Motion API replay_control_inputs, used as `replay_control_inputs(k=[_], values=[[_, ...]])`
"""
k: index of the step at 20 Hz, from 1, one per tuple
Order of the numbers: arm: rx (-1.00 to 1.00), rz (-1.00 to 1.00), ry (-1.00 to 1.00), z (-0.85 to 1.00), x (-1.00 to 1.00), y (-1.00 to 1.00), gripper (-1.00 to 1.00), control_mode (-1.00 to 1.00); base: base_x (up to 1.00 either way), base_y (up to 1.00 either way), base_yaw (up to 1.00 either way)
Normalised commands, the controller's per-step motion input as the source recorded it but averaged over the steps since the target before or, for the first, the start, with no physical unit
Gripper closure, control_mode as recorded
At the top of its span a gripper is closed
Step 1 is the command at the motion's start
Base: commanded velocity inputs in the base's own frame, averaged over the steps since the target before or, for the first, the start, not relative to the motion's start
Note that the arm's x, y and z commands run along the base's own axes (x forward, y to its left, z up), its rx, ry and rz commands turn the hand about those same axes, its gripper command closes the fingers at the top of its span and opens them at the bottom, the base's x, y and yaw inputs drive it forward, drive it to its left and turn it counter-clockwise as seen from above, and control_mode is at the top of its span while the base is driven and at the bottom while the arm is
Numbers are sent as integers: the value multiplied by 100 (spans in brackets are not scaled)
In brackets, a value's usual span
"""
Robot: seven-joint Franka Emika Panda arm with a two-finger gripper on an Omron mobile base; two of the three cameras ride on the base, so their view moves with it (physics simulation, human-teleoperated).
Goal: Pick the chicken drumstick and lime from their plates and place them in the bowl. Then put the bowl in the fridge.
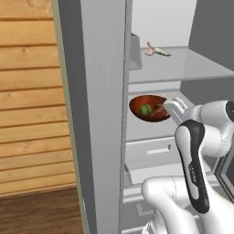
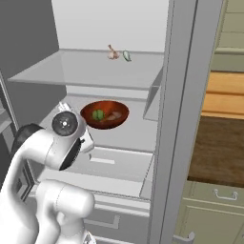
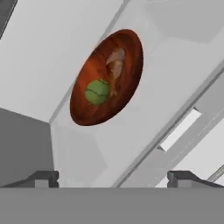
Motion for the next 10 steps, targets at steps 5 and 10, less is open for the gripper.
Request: replay_control_inputs(k=[5,10], values=[[-50,38,8,11,-75,22,-100,-100,0,0,0],[-47,13,-5,3,-72,4,-100,-100,0,0,0]])
